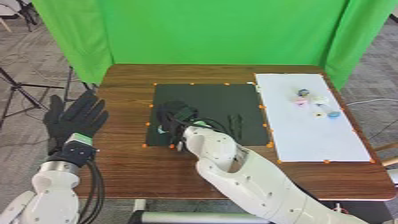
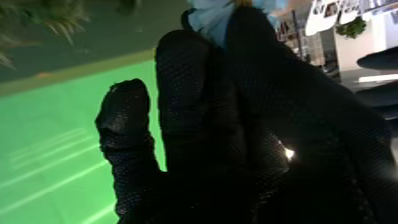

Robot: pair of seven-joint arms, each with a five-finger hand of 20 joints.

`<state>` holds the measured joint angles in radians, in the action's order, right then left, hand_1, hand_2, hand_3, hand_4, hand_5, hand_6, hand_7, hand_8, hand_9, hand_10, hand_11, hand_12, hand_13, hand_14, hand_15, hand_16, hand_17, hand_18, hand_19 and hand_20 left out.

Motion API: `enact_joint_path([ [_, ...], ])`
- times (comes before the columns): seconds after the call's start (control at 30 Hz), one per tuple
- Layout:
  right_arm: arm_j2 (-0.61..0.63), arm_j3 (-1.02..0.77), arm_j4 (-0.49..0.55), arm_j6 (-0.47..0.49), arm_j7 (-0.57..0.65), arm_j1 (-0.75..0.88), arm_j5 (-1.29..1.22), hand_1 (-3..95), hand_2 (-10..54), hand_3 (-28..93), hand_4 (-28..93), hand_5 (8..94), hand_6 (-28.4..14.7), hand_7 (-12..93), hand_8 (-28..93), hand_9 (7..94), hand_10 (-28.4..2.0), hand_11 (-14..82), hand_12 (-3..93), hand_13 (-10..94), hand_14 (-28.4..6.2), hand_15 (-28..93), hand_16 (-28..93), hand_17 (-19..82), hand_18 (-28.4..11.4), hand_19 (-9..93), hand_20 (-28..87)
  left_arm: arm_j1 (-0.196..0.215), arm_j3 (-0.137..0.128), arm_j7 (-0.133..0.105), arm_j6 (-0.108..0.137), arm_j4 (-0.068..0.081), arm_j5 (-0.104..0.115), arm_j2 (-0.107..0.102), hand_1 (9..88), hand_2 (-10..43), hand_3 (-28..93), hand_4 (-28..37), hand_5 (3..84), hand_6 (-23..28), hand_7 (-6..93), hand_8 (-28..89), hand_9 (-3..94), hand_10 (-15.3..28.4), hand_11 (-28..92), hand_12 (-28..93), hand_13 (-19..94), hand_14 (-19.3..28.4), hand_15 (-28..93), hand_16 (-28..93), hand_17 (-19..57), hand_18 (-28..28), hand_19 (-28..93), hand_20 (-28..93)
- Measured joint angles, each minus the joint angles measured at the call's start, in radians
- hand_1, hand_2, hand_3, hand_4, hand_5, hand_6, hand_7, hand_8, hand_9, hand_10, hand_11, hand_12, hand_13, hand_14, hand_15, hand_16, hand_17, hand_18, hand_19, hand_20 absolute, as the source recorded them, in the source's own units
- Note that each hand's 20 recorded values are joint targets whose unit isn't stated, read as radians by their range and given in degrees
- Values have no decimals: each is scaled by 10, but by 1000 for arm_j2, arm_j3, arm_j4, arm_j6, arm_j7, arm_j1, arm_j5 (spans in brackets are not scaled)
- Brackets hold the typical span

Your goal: Arrange flowers

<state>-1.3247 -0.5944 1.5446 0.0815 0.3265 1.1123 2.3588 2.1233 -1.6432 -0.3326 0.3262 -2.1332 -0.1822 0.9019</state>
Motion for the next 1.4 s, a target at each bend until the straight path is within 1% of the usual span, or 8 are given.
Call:
enact_joint_path([
  [0.37, 0, -16, 20, 17, 11, 15, -24, 506, -95, 752, -283, 615, -9, 312, -56, 632, -134, 183, 176, 627, -77, 571, 420, 355, -213, 849, 429, 17, -23, -13, 2, -2, 13, 1, 222, 153, 686, -283, 392, 75, 147, -88, 285, 131, 193, 88, 180, 116, 297, -97, -53, 96, 263, 74],
  [0.53, 0, -28, 41, 15, 17, 21, -43, 494, -95, 756, -283, 617, -6, 299, -143, 625, -136, 175, 173, 623, -84, 580, 403, 350, -216, 847, 429, 25, -36, -12, 3, -2, 13, 1, 220, 146, 696, -283, 391, 74, 149, -88, 287, 132, 196, 90, 180, 116, 298, -96, -53, 97, 263, 74],
  [0.8, 0, -49, 69, 49, 18, 29, -43, 463, -95, 775, -283, 595, -15, 277, -153, 603, -142, 162, 168, 619, -98, 583, 372, 346, -222, 846, 427, 30, -49, -7, 4, -2, 12, 3, 226, 140, 697, -283, 393, 76, 151, -88, 287, 131, 197, 91, 180, 117, 297, -96, -53, 97, 264, 73],
  [0.97, 3, -136, 159, 74, 56, 83, -93, 441, -95, 787, -283, 572, -31, 246, -135, 579, -151, 155, 165, 606, -112, 608, 301, 343, -224, 851, 423, 40, -65, -7, 1, -4, 11, 9, 227, 140, 694, -283, 394, 76, 150, -88, 288, 131, 196, 90, 182, 118, 298, -96, -53, 97, 265, 73],
  [1.1, 1, -276, 289, 74, 139, 163, -241, 435, -95, 786, -283, 554, -35, 236, -135, 562, -152, 147, 162, 596, -115, 609, 286, 336, -224, 851, 420, 58, -81, -17, -5, -14, 12, 14, 227, 141, 691, -283, 394, 76, 148, -88, 290, 130, 196, 91, 184, 118, 298, -96, -53, 97, 265, 73],
  [1.2, 16, -363, 364, 71, 132, 208, -264, 433, -95, 782, -283, 541, -39, 227, -132, 549, -151, 141, 161, 583, -118, 609, 284, 327, -223, 849, 420, 72, -93, -29, -14, -21, 12, 17, 226, 141, 690, -283, 394, 76, 147, -88, 291, 131, 196, 90, 185, 117, 298, -97, -54, 98, 264, 72],
  [1.3, 64, -435, 408, 67, 115, 236, -235, 432, -95, 780, -283, 526, -44, 218, -130, 534, -149, 135, 160, 575, -120, 611, 281, 321, -223, 847, 422, 98, -119, -44, -19, -38, 12, 19, 225, 142, 690, -283, 394, 76, 147, -88, 292, 131, 195, 90, 185, 117, 296, -97, -53, 98, 263, 72],
  [1.4, 122, -530, 411, 67, 120, 258, -232, 427, -95, 771, -283, 516, -50, 203, -127, 515, -153, 124, 154, 570, -121, 600, 269, 321, -223, 847, 422, 139, -159, -62, -19, -61, 14, 20, 225, 142, 688, -283, 394, 76, 146, -88, 292, 131, 195, 90, 185, 117, 297, -96, -53, 97, 263, 73],
])
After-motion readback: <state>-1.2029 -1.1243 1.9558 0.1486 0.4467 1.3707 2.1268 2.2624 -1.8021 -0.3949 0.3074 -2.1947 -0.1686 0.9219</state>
